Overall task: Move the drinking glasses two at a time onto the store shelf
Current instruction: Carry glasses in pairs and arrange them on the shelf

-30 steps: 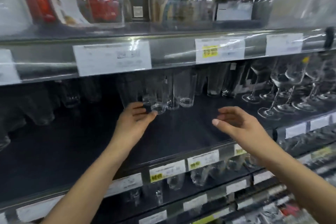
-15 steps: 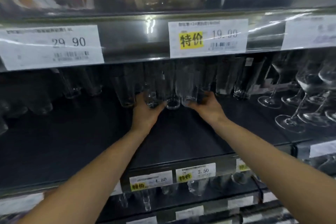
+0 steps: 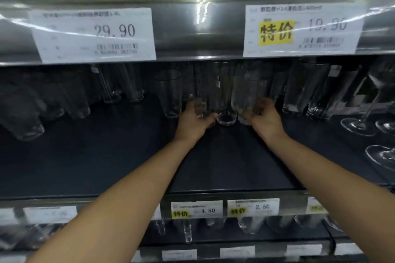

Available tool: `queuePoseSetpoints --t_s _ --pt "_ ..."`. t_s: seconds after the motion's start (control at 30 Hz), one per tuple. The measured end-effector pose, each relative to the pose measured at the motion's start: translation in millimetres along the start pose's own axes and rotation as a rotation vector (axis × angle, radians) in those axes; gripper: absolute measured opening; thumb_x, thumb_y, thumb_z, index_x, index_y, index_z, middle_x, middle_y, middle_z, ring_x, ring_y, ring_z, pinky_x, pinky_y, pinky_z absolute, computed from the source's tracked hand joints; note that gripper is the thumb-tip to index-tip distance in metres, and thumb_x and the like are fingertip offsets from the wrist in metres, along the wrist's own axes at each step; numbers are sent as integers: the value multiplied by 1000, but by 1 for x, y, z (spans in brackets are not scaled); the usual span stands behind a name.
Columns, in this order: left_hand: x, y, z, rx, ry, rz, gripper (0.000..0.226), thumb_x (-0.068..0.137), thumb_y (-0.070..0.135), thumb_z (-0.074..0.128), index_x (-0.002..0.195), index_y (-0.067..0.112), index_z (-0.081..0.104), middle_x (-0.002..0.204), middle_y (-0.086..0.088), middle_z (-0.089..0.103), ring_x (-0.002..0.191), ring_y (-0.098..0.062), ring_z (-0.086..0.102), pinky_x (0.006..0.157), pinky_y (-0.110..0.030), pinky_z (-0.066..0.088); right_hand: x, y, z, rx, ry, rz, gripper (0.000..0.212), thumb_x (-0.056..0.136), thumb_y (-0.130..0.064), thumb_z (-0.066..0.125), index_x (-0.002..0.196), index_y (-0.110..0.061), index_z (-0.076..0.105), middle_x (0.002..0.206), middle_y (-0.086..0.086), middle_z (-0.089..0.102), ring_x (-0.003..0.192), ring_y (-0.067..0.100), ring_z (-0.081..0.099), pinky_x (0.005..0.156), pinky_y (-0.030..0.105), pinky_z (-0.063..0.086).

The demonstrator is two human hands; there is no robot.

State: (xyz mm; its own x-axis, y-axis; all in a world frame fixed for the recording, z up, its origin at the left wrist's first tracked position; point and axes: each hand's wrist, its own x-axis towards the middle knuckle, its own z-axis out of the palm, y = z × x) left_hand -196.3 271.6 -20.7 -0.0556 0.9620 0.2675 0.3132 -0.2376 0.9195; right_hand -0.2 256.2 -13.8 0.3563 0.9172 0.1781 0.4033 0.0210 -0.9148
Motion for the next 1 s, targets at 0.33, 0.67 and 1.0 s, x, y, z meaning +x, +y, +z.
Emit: queuePoseSetpoints --t_s 0.33,0.67,1.0 --pt "-27 12 -29 75 -116 -77 47 77 21 81 112 19 49 97 9 60 88 -3 59 64 -7 46 -38 -10 -5 87 -37 64 49 76 -20 83 114 -15 52 110 2 58 94 12 60 45 1 39" --pt "-99 14 -126 104 -93 -54 66 67 21 89 122 25 52 102 8 70 95 -6 69 87 -23 55 -118 -53 30 309 -193 13 48 74 -12 85 113 -20 57 101 -2 70 91 5 67 66 13 48" --pt "-145 8 -247 20 84 -40 67 64 37 89 121 32 55 105 14 71 103 0 66 94 -31 53 -199 -128 123 341 -446 -111 50 73 -22 87 111 -35 57 93 -14 72 84 -3 68 71 16 50"
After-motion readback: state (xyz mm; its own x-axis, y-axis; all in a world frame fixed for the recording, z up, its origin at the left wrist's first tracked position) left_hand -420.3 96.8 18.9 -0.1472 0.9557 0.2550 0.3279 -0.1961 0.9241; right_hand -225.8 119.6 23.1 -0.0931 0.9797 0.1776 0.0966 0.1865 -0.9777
